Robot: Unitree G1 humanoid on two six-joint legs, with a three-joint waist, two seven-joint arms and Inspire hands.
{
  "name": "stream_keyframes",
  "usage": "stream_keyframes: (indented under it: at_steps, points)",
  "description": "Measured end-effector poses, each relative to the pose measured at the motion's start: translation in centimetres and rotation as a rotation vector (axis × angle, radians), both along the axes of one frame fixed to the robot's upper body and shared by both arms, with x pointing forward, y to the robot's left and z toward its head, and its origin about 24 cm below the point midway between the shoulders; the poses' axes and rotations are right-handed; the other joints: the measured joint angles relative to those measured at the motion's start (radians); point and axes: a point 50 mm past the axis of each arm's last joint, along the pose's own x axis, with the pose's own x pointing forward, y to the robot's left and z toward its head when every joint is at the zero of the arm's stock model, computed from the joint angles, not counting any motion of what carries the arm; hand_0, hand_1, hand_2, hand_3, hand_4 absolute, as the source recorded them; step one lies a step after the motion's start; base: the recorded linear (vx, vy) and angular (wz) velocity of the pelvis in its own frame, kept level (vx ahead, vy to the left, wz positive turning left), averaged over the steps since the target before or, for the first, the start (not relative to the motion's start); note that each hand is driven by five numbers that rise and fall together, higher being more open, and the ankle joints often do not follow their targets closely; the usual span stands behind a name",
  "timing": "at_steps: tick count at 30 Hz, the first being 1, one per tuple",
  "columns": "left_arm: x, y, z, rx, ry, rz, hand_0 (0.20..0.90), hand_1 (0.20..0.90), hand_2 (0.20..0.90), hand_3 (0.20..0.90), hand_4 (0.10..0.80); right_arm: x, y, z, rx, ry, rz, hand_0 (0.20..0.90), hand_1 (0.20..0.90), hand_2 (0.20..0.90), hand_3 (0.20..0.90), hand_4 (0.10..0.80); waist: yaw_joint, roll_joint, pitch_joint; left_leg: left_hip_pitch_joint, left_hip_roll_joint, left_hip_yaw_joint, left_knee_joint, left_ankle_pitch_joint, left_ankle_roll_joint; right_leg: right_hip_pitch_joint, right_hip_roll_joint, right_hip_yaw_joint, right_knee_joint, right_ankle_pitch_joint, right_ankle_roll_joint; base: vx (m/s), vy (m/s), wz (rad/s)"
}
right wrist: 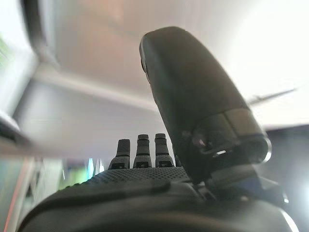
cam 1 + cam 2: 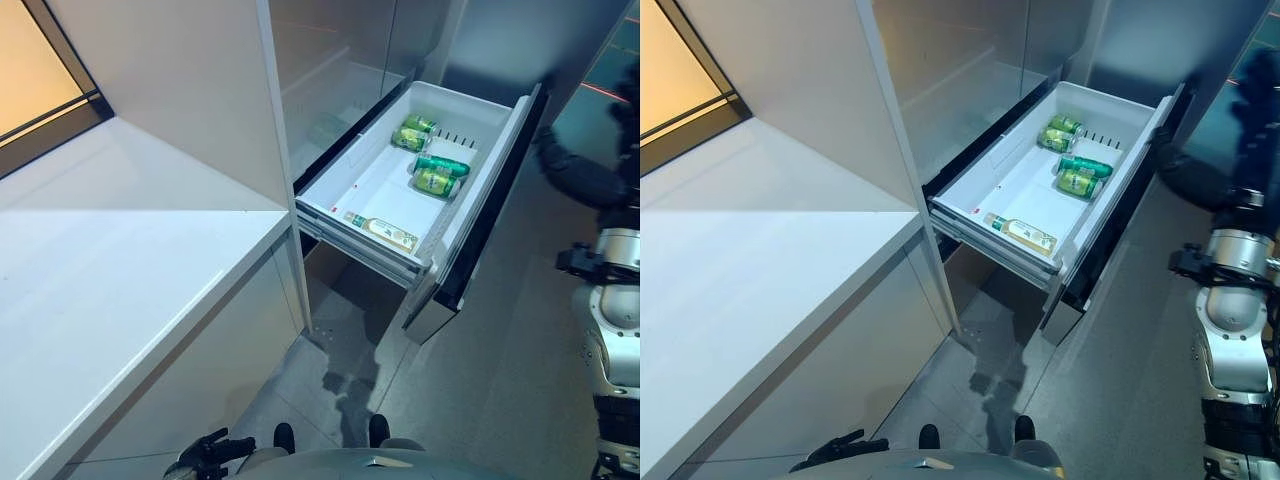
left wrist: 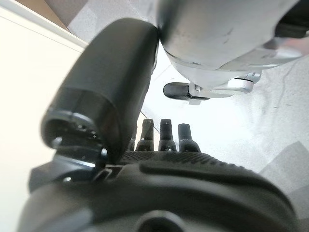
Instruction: Put drinks into fridge and close the fridge
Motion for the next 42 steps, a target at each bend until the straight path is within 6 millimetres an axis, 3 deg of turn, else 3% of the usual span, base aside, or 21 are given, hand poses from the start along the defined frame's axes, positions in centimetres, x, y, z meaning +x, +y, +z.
stream_keyframes:
  at_steps: [4,12,17,22,25,30,37,42]
  points:
    - [-0.7,-0.4,-0.2,0.002,0.009,-0.021,0.9,0.9,0.9,0.9,0.8,-1.9,-1.3,-2.5,0.175,-0.037,-0.152,0.9,0.9,0.9,0.9,0.8,-0.017,0.013,-0.022,0.013,0.0,0.022,0.001,-0.008,0.001,0.003,0.001,0.02,0.0,-0.002,0.003,0.021,-0.045,-0.15]
    - [-1.1,-1.2,-0.3,0.003,0.014,-0.043,0.9,0.9,0.9,0.9,0.8,-5.5,-2.3,-13.8,0.609,0.299,-0.316,0.9,0.9,0.9,0.9,0.8,-0.054,0.032,-0.008,0.022,-0.003,0.046,0.062,-0.043,0.006,0.002,-0.003,0.047,0.046,-0.019,0.008,-0.001,-0.02,-0.1]
    - [0.6,-1.4,0.0,0.022,-0.035,-0.045,0.9,0.9,0.9,0.9,0.8,-5.5,-1.2,-16.0,0.653,0.462,-0.211,0.9,0.9,0.9,0.9,0.8,-0.076,0.055,0.071,-0.049,-0.007,0.049,0.191,-0.095,0.004,-0.101,-0.014,0.069,0.222,-0.089,0.005,-0.041,0.014,-0.05]
    - [2.7,-0.9,0.4,0.045,-0.076,-0.03,0.9,0.9,0.9,0.9,0.8,-4.0,0.0,-16.3,0.633,0.545,-0.072,0.9,0.9,0.9,0.9,0.8,-0.076,0.056,0.131,-0.161,-0.012,0.055,0.313,-0.129,0.007,-0.235,-0.019,0.098,0.376,-0.132,-0.002,-0.156,0.026,-0.12]
    - [4.8,-1.0,0.9,0.034,-0.125,-0.002,0.9,0.9,0.9,0.9,0.8,-1.9,0.5,-15.1,0.585,0.551,0.014,0.9,0.9,0.9,0.9,0.8,-0.081,0.075,0.205,-0.261,-0.025,0.037,0.389,-0.136,0.009,-0.339,-0.02,0.119,0.454,-0.135,-0.003,-0.19,0.018,-0.08]
    - [7.5,-1.3,1.6,0.021,-0.18,0.004,0.9,0.9,0.9,0.9,0.8,2.0,1.7,-11.8,0.481,0.495,0.159,0.9,0.9,0.9,0.9,0.8,-0.079,0.096,0.282,-0.374,-0.039,0.009,0.445,-0.135,0.01,-0.458,-0.015,0.132,0.505,-0.127,-0.014,-0.167,-0.008,-0.07]
    - [10.0,-1.9,2.5,0.033,-0.233,-0.005,0.9,0.9,0.9,0.9,0.8,7.4,6.7,-7.8,0.298,0.477,0.424,0.9,0.9,0.9,0.9,0.8,-0.05,0.116,0.36,-0.451,-0.039,-0.029,0.485,-0.133,0.012,-0.534,0.001,0.128,0.547,-0.117,-0.03,-0.071,-0.016,-0.01]
    - [11.1,-2.3,2.9,0.04,-0.257,-0.033,0.9,0.9,0.9,0.9,0.8,9.8,8.7,-5.7,0.168,0.497,0.473,0.9,0.9,0.9,0.9,0.8,-0.034,0.127,0.387,-0.466,-0.039,-0.03,0.497,-0.131,0.008,-0.553,0.0,0.127,0.568,-0.126,-0.033,0.008,0.019,0.01]
